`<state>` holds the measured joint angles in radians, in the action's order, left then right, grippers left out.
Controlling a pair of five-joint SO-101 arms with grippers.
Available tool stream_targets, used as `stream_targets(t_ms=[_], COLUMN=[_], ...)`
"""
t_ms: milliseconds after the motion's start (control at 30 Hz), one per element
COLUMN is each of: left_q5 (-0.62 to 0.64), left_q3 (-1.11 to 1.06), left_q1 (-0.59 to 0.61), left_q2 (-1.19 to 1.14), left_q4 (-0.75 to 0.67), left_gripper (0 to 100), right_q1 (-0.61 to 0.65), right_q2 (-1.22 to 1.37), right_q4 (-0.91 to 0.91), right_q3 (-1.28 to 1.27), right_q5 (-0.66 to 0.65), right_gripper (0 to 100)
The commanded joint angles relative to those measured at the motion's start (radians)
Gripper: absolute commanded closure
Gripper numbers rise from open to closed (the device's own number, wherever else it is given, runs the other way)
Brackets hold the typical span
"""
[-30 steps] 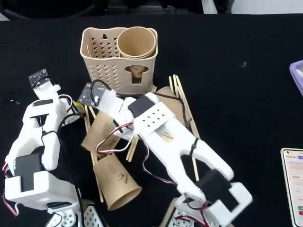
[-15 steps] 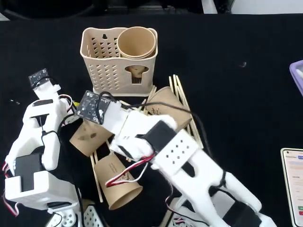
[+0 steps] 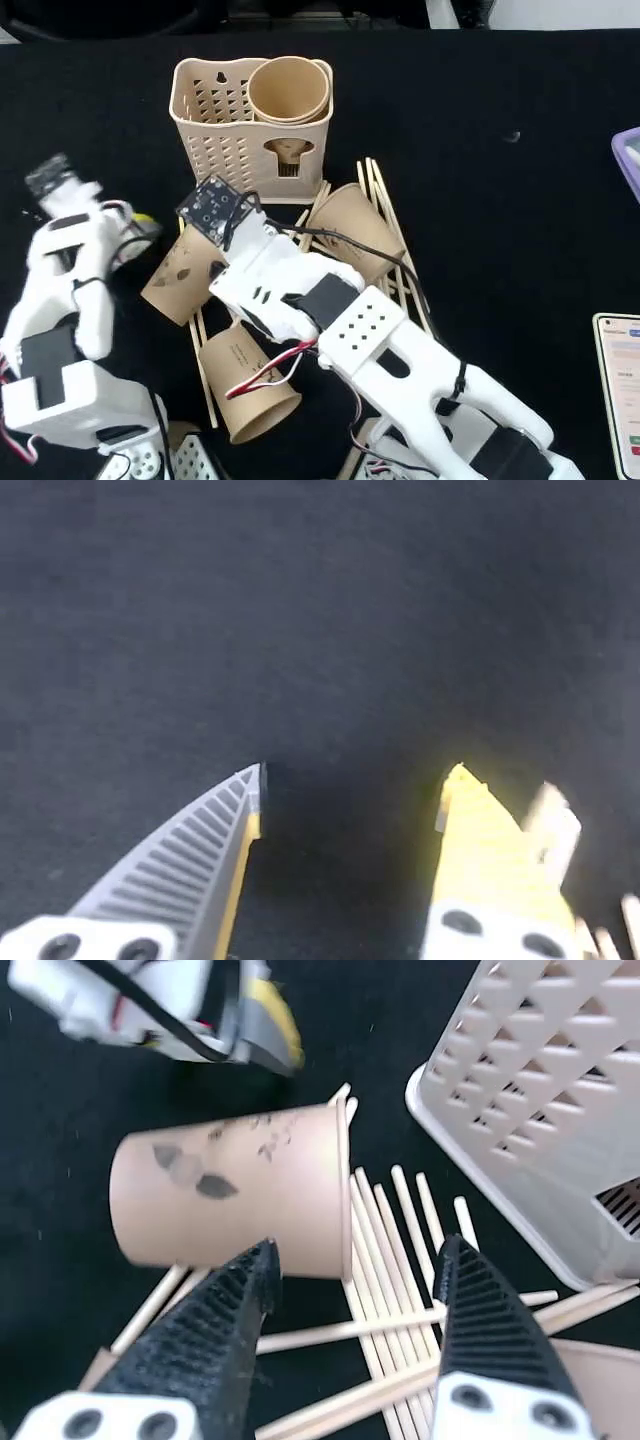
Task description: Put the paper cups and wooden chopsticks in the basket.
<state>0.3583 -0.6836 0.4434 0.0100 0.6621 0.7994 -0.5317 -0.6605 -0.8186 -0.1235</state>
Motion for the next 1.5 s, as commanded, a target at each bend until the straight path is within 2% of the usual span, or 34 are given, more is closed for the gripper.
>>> stream_targets(t_ms=[0, 200, 333, 567, 900, 1100, 1300, 1467], left_q5=[0.017, -0.063, -0.126, -0.253, -0.334, -0.407, -0.433, -0.436], left_q3=[0.054, 0.147, 0.208, 0.220, 0.288, 0.292, 0.297, 0.265], left_q1=[0.005, -0.056, -0.091, -0.197, -0.255, -0.254, -0.255, -0.255], left_q2=[-0.015, -0.115, -0.137, -0.126, -0.124, -0.124, -0.114, -0.018], left_q4=[-0.014, 0.003, 0.106, 0.232, 0.399, 0.408, 0.445, 0.456], left_gripper=[71, 71, 71, 71, 71, 71, 71, 71], right_q1=[0.011, 0.006, -0.028, -0.130, -0.083, -0.048, 0.006, 0.018], right_q2=[-0.039, -0.038, -0.039, -0.047, -0.044, -0.047, -0.039, -0.048], right_q4=[0.129, 0.408, 0.442, 0.307, 0.299, 0.245, 0.132, 0.026], right_q3=[-0.030, -0.160, -0.174, -0.220, -0.239, -0.237, -0.177, -0.134], right_q5=[0.054, 0.081, 0.107, 0.112, 0.112, 0.103, -0.147, -0.176], right_gripper=[74.3, 74.3, 74.3, 74.3, 74.3, 74.4, 74.4, 74.4])
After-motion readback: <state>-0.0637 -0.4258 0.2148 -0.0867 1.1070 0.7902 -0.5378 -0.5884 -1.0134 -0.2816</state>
